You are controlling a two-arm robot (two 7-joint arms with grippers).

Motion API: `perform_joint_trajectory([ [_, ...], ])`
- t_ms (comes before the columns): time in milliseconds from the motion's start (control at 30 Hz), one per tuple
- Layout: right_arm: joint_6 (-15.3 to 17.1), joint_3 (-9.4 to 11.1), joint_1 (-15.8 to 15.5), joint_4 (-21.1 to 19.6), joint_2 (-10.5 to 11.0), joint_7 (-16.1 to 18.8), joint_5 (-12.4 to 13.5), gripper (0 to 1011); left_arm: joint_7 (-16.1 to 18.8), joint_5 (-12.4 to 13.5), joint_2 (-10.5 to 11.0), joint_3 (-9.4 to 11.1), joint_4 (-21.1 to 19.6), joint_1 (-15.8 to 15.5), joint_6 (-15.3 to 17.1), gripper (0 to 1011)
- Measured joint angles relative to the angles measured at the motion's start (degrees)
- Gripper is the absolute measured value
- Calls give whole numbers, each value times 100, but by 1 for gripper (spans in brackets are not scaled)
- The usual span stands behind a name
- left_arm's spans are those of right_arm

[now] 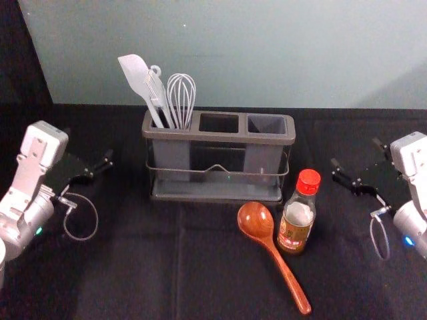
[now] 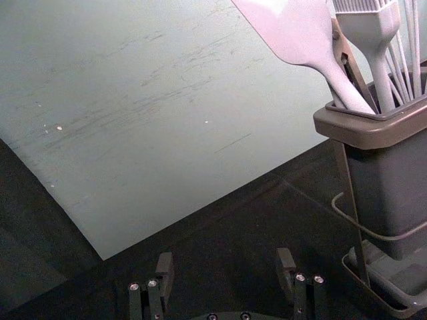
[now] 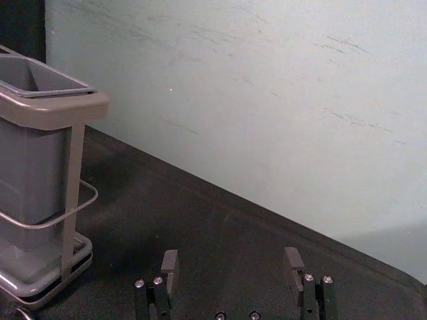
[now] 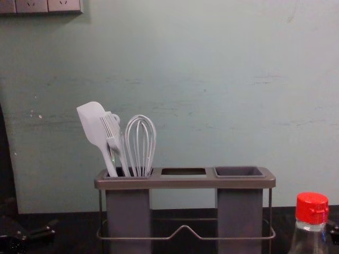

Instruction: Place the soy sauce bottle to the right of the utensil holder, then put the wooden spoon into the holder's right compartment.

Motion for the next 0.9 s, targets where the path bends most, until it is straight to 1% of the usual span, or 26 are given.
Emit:
perform_joint_trajectory([
  [900,0,0,0,0,0,0,0,1002,0,0,0,0,0,0,0,1005],
])
